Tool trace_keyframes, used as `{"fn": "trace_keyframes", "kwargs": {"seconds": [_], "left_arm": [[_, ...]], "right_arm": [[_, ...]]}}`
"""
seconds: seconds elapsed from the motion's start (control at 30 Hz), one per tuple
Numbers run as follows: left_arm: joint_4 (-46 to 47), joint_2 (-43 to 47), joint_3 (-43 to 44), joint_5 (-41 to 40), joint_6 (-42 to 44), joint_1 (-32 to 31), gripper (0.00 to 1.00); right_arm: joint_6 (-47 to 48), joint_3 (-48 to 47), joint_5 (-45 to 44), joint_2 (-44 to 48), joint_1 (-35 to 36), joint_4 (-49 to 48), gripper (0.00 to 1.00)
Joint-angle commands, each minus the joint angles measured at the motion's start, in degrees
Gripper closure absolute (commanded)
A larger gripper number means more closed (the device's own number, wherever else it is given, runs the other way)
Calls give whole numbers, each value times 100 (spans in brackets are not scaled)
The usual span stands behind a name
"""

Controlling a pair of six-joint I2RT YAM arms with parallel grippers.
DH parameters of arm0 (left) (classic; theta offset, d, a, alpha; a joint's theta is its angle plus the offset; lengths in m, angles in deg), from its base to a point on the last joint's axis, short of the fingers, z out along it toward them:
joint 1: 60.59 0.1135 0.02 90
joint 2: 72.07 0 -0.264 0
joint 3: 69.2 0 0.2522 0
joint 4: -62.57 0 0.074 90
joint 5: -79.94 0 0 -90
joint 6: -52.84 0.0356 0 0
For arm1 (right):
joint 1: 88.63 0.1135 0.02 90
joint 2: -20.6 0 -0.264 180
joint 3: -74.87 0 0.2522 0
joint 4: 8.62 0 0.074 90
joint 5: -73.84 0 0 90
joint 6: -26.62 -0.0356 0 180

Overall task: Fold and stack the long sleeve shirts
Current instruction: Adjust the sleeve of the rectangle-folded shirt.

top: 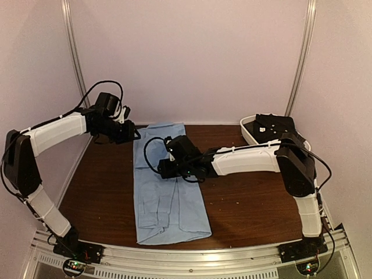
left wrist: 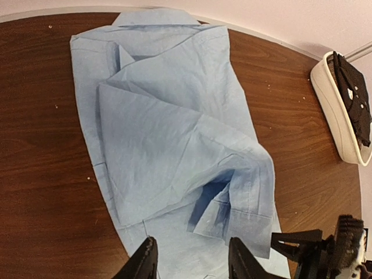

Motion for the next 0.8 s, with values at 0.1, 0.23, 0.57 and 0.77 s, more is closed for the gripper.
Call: {"fn": "trace_keyframes", "kwargs": {"seconds": [0.1,0.23,0.57,0.77], "left_arm": [[424,623,-676,-166,-91,53,57],[500,684,-883,-149,-100,62,57],[649,636,-1122,-173,-35,71,57],[698,462,-1040,-124,42,71,57]], "right_arm": [[-294,-230,-156,-291,-284,609,50],[-257,-363,31,-313,-416,667,72],[378,-921,1661,159,-497,1567,100],[-46,-396,3341,971,-517,1219,100]]}}
